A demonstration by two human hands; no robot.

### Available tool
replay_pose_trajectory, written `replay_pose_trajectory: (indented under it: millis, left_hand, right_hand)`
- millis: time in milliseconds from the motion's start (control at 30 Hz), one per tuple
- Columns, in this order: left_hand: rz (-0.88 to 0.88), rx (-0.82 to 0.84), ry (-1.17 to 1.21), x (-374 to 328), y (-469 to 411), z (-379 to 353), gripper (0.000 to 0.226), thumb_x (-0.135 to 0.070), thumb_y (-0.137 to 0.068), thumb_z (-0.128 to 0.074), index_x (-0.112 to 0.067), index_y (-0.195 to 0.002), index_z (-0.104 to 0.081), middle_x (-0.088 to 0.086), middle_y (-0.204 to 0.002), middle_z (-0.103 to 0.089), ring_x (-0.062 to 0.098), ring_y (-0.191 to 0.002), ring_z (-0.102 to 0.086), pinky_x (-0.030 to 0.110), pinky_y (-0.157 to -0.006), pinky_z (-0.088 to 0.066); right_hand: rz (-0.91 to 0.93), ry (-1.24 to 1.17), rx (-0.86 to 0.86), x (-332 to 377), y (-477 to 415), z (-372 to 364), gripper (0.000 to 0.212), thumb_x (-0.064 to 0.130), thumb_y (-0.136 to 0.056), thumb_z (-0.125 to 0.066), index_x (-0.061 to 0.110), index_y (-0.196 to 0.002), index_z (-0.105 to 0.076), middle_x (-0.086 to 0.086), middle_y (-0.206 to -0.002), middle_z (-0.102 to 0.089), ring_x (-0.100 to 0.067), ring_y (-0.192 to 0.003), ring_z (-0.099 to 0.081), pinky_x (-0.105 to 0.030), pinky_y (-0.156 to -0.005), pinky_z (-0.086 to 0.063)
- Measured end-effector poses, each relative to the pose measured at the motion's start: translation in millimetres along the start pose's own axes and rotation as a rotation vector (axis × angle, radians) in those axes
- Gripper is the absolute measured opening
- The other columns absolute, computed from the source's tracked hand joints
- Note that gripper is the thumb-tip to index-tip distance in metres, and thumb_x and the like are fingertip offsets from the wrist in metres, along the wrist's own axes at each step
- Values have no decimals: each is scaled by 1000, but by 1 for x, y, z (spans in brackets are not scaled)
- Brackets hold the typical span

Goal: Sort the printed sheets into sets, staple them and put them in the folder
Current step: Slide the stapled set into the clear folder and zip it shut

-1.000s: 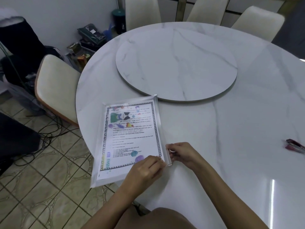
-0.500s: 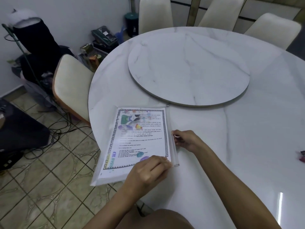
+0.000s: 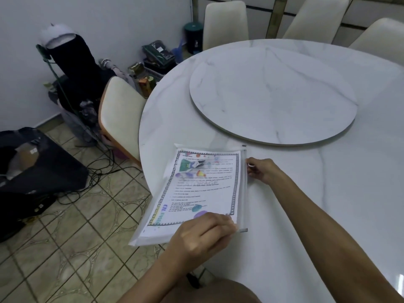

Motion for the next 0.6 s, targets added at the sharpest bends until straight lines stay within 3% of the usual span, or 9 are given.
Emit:
replay_pose_trajectory:
  millis: [300, 467, 600]
  left_hand:
    - [-35, -57, 20, -9, 1, 18, 8, -5, -81, -69, -3, -88, -72, 9, -85, -71, 16, -88, -69, 24, -77, -55]
    - [-48, -73, 37, -10, 1, 25, 11, -5, -81, -70, -3, -91, -70, 10, -85, -71, 16, -88, -69, 26, -74, -55]
    - [-31, -74, 79, -7, 2, 25, 19, -3, -79, -71, -7, -96, -63, 8, -85, -70, 16, -87, -68, 26, -71, -55]
  right_hand:
    - [14, -76, -56, 11, -16, 7, 17, -3, -80, -61, 1, -67, -51, -10, -62, -46, -8, -26, -42, -15, -34, -37]
    - [-9, -81, -67, 7, -22, 10, 13, 0, -79, -63, 1, -70, -54, -9, -64, -50, -17, -49, -45, -19, -37, -42]
    - [20, -140, -80, 8, -15, 9, 15, 1, -81, -62, 0, -69, -52, -10, -67, -51, -20, -54, -48, -23, -42, -46]
Point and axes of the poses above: each hand's wrist, its own y-axis away from the middle knuckle, its own z-axis out of the back of the hand, x = y × z, the point moved 8 cm from there along -y, towards the middle knuckle
